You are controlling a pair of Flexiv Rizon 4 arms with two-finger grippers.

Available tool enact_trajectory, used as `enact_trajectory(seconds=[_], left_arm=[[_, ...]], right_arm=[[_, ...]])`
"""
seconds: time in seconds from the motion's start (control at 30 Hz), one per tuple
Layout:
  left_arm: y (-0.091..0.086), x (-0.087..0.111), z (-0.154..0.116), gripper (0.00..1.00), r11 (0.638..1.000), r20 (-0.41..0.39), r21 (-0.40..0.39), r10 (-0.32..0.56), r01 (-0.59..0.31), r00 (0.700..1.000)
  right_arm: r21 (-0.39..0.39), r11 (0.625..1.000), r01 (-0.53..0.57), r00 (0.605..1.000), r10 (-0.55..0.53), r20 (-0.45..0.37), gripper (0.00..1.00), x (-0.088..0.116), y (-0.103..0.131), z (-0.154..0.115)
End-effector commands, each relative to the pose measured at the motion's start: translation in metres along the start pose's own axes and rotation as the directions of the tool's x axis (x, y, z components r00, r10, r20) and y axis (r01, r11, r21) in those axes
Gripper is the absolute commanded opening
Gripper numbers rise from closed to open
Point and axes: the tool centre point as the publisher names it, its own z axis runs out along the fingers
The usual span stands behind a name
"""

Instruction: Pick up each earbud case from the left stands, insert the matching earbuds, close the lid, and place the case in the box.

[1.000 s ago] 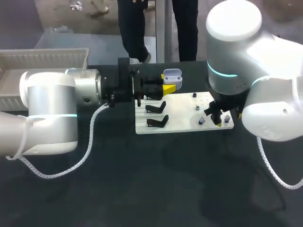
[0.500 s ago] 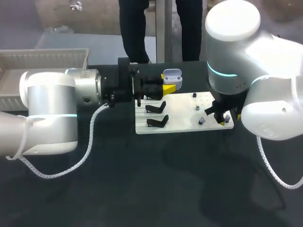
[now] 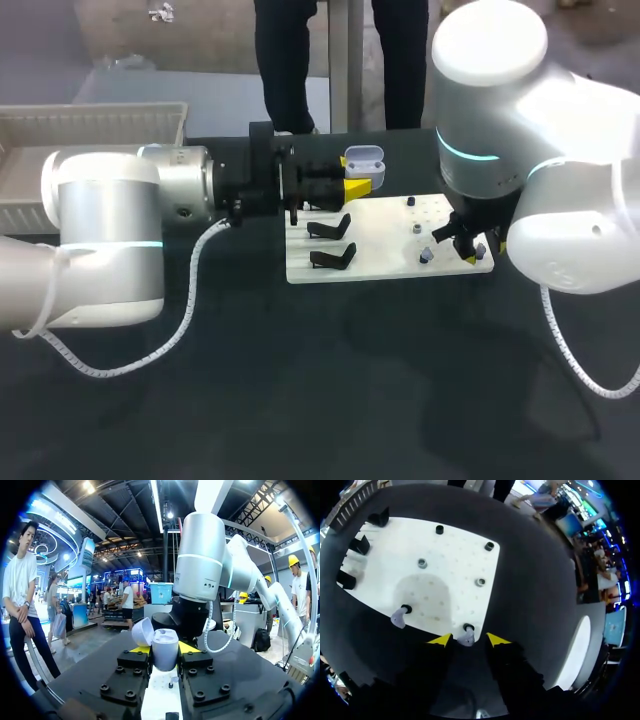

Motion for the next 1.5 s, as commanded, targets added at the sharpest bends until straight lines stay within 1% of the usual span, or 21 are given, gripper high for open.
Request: enact_trajectory(seconds=[0.03,0.17,0.5,0.57,0.77,1.13,1.2,1.27,1.33,1.37,1.5], left_arm=[[-0.0004,0.0004,0.0001,0.00,1.000,0.003,-0.003,0.002,-0.002,1.000],[-0.0004,0.0004,0.0001,0.00,1.000,0.003,-0.003,0.002,-0.002,1.000],[-0.0004,0.0004,0.0001,0.00,1.000,0.003,-0.003,0.002,-0.002,1.000],[-0.0004,0.0004,0.0001,0.00,1.000,0.003,-0.003,0.002,-0.002,1.000],[-0.0004,0.0004,0.0001,0.00,1.000,0.003,-0.003,0.002,-0.002,1.000],[-0.0004,0.0004,0.0001,0.00,1.000,0.003,-0.003,0.002,-0.002,1.000],[-0.0004,0.0004,0.0001,0.00,1.000,0.003,-0.003,0.002,-0.002,1.000],[-0.0004,0.0004,0.0001,0.00,1.000,0.003,-0.003,0.002,-0.002,1.000],[-0.0004,0.0004,0.0001,0.00,1.000,0.003,-0.003,0.002,-0.002,1.000],[-0.0004,0.0004,0.0001,0.00,1.000,0.003,-0.003,0.002,-0.002,1.000],[-0.0004,0.0004,0.0001,0.00,1.000,0.003,-0.003,0.002,-0.002,1.000]], right_arm=[[0.002,1.000,-0.002,1.000,0.002,-0.006,0.35,-0.0031,0.0026,0.0015],[0.003,1.000,-0.002,1.000,0.002,-0.007,0.33,-0.0034,0.0030,0.0017],[0.004,1.000,0.000,1.000,0.000,-0.011,0.33,-0.0047,0.0047,0.0016],[0.005,1.000,-0.002,1.000,0.002,-0.012,0.31,-0.0045,0.0049,0.0014],[0.008,1.000,-0.011,1.000,0.011,-0.015,0.31,-0.0022,0.0049,0.0016],[0.008,1.000,-0.015,1.000,0.015,-0.021,0.30,-0.0035,0.0043,0.0057],[0.010,1.000,-0.013,1.000,0.013,-0.022,0.27,-0.0044,0.0048,0.0059],[0.013,1.000,-0.013,1.000,0.013,-0.022,0.17,-0.0049,0.0050,0.0055],[0.014,1.000,-0.012,1.000,0.013,-0.025,0.11,-0.0050,0.0051,0.0053],[0.015,1.000,-0.013,1.000,0.013,-0.025,0.00,-0.0050,0.0052,0.0053],[0.018,1.000,-0.016,0.999,0.016,-0.028,0.00,-0.0034,0.0049,0.0051]])
